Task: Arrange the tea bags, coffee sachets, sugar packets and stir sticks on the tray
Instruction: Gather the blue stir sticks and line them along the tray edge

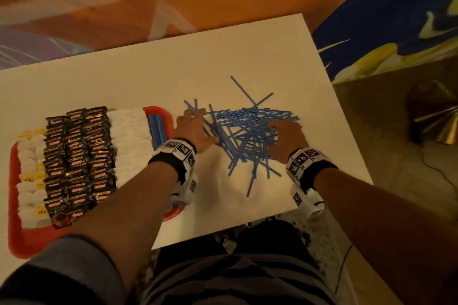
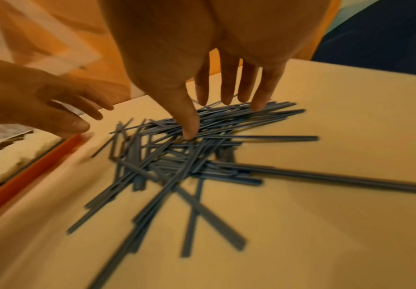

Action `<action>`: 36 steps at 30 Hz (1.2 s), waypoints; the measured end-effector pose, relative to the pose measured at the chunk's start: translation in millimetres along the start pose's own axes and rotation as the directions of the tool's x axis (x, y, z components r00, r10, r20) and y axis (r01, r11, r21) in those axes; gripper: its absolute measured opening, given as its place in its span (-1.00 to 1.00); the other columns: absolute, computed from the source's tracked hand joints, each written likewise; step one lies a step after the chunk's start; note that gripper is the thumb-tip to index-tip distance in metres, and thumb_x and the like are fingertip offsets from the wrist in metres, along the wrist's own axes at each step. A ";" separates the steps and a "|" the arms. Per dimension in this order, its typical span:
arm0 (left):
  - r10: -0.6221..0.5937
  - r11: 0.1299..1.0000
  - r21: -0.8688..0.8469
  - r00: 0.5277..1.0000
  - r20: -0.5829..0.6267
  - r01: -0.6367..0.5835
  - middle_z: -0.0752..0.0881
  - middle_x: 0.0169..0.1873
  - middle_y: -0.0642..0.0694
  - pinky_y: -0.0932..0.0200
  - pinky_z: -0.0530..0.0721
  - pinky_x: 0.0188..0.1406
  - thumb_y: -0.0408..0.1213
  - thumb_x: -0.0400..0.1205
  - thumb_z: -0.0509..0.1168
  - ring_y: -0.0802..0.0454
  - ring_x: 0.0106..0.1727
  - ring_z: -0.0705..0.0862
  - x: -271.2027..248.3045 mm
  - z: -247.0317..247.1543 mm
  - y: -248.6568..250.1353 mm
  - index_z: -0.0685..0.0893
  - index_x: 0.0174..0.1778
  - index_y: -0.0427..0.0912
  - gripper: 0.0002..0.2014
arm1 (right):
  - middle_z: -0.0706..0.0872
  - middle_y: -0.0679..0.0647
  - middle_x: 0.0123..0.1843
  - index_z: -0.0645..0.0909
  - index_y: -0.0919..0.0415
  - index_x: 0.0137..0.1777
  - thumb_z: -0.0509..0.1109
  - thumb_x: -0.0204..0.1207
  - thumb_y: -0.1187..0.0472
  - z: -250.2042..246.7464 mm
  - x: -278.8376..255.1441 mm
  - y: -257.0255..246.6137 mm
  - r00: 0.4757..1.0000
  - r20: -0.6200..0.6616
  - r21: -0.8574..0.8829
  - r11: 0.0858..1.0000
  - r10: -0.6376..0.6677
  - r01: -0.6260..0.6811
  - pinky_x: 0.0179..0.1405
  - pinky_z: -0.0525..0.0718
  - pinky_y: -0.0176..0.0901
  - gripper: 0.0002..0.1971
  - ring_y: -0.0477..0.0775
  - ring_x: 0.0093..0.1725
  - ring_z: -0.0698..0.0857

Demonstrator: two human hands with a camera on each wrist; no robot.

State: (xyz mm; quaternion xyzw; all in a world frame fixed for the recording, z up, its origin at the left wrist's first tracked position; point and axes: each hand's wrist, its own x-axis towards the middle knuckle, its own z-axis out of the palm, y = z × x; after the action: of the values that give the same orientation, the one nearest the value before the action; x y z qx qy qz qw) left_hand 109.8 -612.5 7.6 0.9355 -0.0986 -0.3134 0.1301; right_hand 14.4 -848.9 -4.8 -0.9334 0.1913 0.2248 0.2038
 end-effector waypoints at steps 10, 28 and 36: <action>0.268 0.871 0.374 0.946 0.182 -0.319 -0.19 0.75 -0.18 -0.36 -0.11 0.69 0.43 0.35 0.45 -0.28 0.75 -0.18 55.1 30.6 105.1 -0.26 0.75 -0.06 0.32 | 0.28 0.11 0.58 0.31 -0.03 0.56 0.55 0.43 0.10 -9.7 16.6 42.9 0.998 0.035 0.032 0.998 0.054 -0.056 0.45 0.42 0.15 -0.28 0.27 0.52 0.30; 0.225 0.847 0.443 0.953 0.204 -0.295 0.47 0.43 -0.32 -0.23 0.50 0.34 -0.38 0.62 0.36 -0.33 0.44 0.45 63.7 45.2 130.7 0.18 0.61 -0.32 -0.32 | 0.39 0.07 0.49 0.43 0.01 0.44 0.53 0.47 0.15 -14.1 37.1 61.9 0.998 0.054 0.196 0.980 -0.027 0.016 0.46 0.43 0.11 -0.45 0.20 0.48 0.37; 0.166 0.872 0.439 0.974 0.153 -0.218 0.35 0.45 -0.32 -0.23 0.48 0.35 -0.46 0.70 0.17 -0.32 0.46 0.35 60.8 50.1 126.4 0.31 0.50 -0.35 -0.57 | 0.39 0.07 0.47 0.46 0.02 0.41 0.50 0.50 0.18 -16.2 36.9 65.8 0.998 0.055 0.242 0.970 -0.032 0.018 0.44 0.45 0.08 -0.50 0.18 0.46 0.38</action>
State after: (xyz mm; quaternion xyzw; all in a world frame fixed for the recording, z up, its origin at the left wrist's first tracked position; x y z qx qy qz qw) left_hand 113.7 -757.5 -26.4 0.9068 -0.2685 -0.3182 -0.0667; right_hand 20.8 -921.8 -29.3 -0.8971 0.1996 0.2245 0.3241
